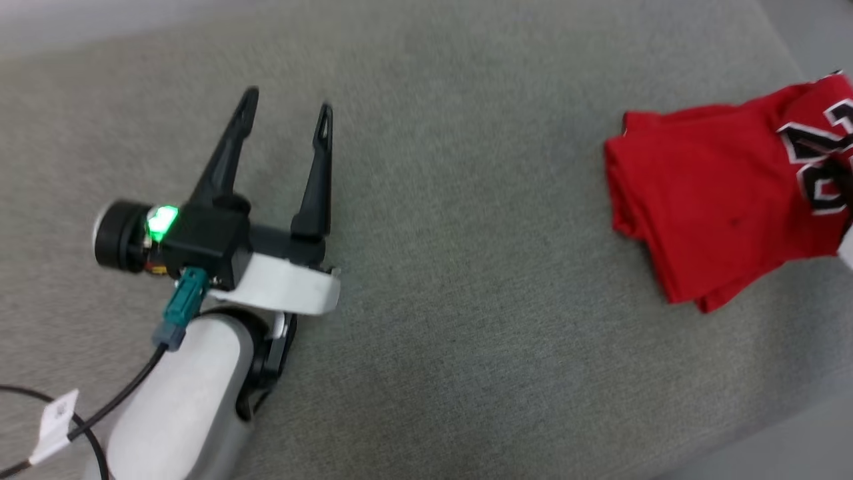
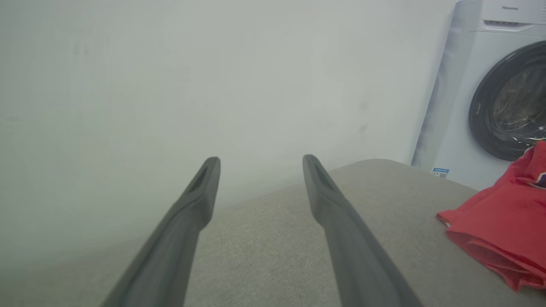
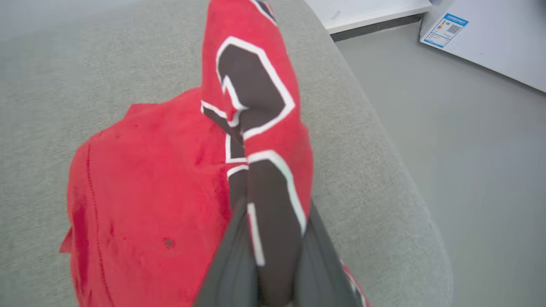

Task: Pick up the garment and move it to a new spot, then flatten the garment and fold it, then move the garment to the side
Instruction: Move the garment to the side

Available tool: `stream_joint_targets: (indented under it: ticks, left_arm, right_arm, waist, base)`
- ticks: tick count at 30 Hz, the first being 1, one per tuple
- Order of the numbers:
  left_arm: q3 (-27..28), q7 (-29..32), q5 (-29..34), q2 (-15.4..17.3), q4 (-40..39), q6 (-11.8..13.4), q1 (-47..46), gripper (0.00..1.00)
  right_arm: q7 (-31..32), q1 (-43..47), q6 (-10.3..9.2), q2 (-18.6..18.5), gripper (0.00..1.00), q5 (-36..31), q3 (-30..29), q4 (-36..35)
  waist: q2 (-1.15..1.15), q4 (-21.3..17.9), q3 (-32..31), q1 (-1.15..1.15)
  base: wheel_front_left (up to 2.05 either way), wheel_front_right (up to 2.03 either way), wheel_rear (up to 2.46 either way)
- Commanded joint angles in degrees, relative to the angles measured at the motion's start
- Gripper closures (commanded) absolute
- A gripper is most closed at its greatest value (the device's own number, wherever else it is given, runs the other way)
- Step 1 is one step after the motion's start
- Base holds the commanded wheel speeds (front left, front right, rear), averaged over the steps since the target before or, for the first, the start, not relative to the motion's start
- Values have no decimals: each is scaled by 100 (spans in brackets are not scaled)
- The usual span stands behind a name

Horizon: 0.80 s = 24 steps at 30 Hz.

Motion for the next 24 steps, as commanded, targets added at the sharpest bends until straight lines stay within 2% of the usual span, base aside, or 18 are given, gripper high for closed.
stream_joint_targets:
  ticks: [1,8,9,10,11,16,24]
  left_arm:
    - [-11,50,96,51,-56,-26,-208,0]
    - [-217,375,386,90,-393,-108,-824,0]
    - [-234,407,408,102,-428,-111,-853,0]
    - [-258,434,429,101,-463,-117,-886,0]
    - [-276,450,447,98,-486,-120,-913,0]
    - [-307,409,382,51,-449,-78,-854,0]
    - [-257,117,130,-53,-174,21,-404,0]
  right_arm:
    - [-263,-249,-2,-18,100,-54,-108,195]
    - [-1468,-946,-3,-80,100,-331,-657,1309]
    - [-1645,-1017,-3,-70,81,-448,-695,1454]
    - [-1794,-1090,-3,-40,55,-532,-720,1599]
    - [-1974,-1166,-3,16,0,-588,-761,1734]
    - [-2740,-1484,-3,37,0,-1048,-831,2563]
    - [-3294,-1280,-3,-140,0,-1497,-763,2806]
  waist:
    - [0,-357,1084,-1]
    - [0,-268,1697,-1]
    - [0,-263,1731,-1]
    - [0,-250,1759,-1]
    - [0,-239,1775,-1]
    - [0,-128,1608,-1]
    - [0,2,824,-1]
  base:
    - [0,0,0]
    - [0,0,0]
    - [0,0,0]
    - [0,0,0]
    - [0,0,0]
    - [0,0,0]
    - [0,0,0]
